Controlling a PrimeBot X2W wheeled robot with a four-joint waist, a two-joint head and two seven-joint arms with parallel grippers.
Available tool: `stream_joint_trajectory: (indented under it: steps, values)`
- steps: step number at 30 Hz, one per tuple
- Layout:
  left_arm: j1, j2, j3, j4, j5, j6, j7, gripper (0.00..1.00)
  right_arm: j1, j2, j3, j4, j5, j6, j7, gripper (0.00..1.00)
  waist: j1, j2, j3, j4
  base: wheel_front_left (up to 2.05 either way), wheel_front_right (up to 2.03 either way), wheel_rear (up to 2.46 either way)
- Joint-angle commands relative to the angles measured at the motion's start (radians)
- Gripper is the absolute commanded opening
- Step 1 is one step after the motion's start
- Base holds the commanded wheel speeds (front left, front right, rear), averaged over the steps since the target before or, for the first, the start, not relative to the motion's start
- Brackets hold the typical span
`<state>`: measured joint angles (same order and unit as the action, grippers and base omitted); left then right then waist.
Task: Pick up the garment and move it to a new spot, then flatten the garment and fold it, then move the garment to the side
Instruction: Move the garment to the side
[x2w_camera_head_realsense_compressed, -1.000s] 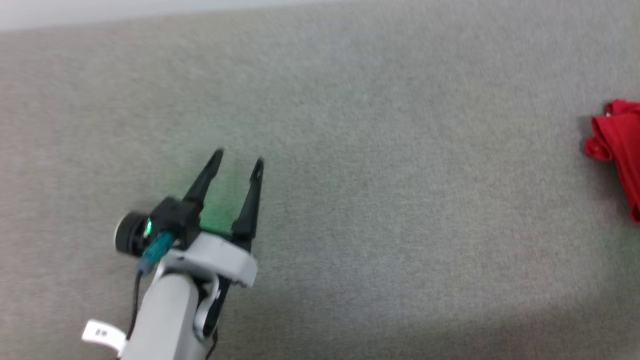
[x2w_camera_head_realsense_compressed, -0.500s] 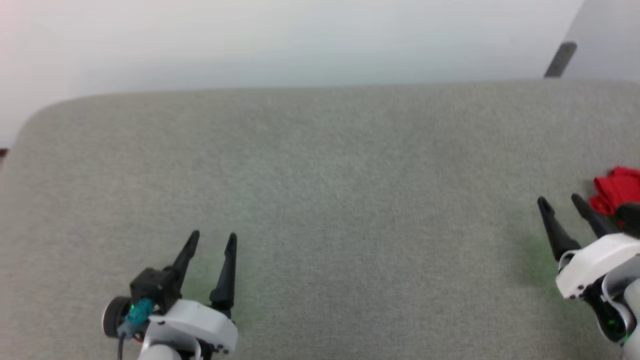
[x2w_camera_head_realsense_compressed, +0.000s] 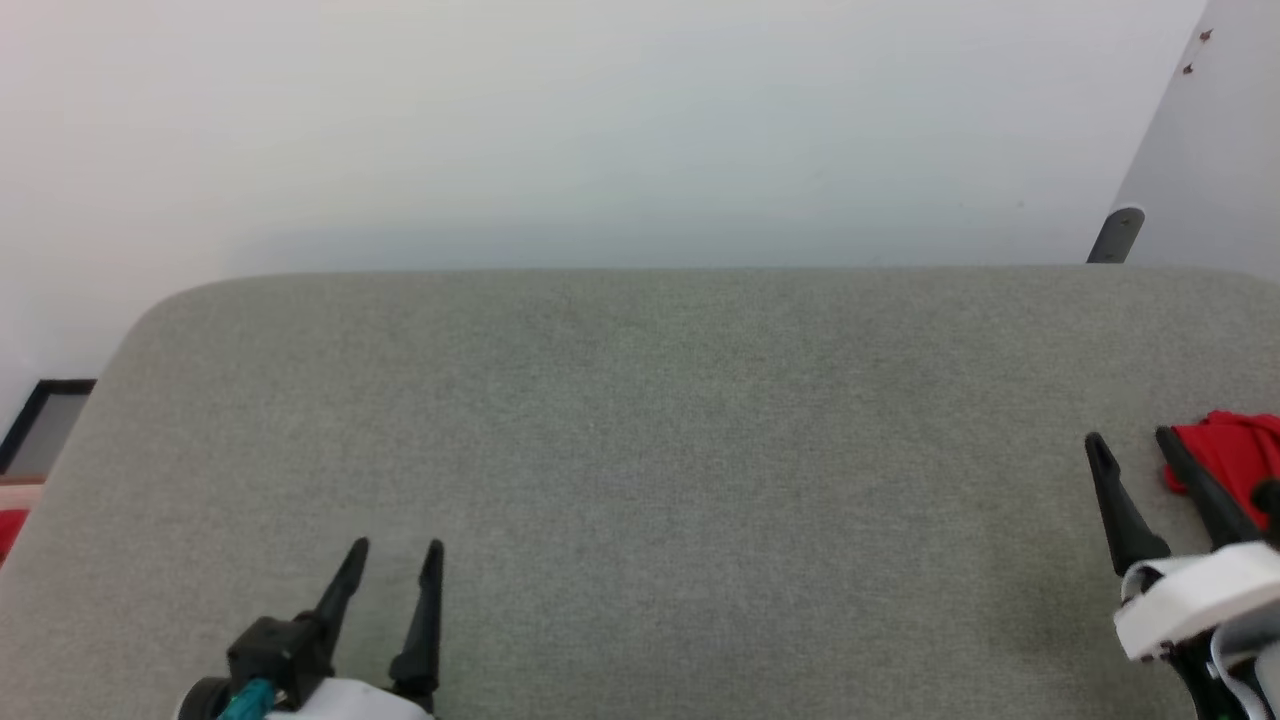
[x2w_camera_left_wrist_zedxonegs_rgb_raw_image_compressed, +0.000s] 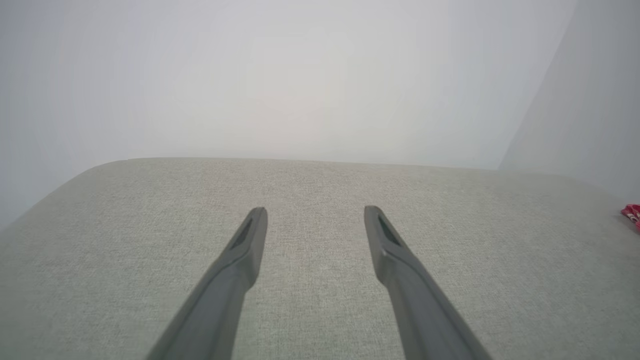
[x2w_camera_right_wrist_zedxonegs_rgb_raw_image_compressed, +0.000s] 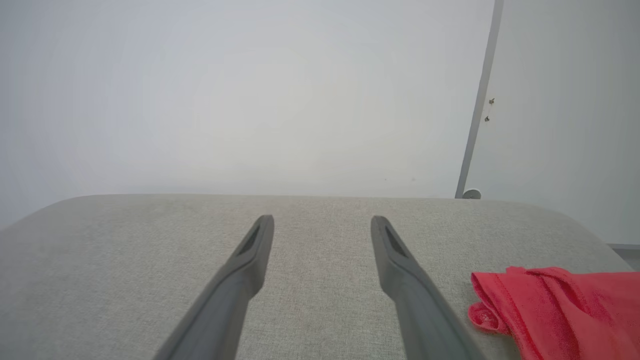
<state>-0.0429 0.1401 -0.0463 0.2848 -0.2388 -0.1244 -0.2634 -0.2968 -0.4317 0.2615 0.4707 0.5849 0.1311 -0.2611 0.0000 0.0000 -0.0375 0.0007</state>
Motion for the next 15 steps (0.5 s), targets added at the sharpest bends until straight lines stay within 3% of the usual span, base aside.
stream_joint_trajectory:
  steps: [1, 15]
  values:
    - [0.020, 0.008, 0.012, -0.013, 0.001, -0.004, -0.001, 1.00, 0.044, 0.016, -0.034, -0.029, -0.019, -0.001, -0.004, 1.00, 0.0000, 0.0000, -0.011, -0.002, 0.00, 0.00, 0.00]
    - [0.150, 0.007, 0.044, -0.127, 0.021, 0.008, -0.001, 1.00, 0.341, 0.115, -0.261, -0.326, -0.092, -0.001, 0.087, 1.00, 0.0000, 0.0000, -0.010, 0.018, 0.00, 0.00, 0.00]
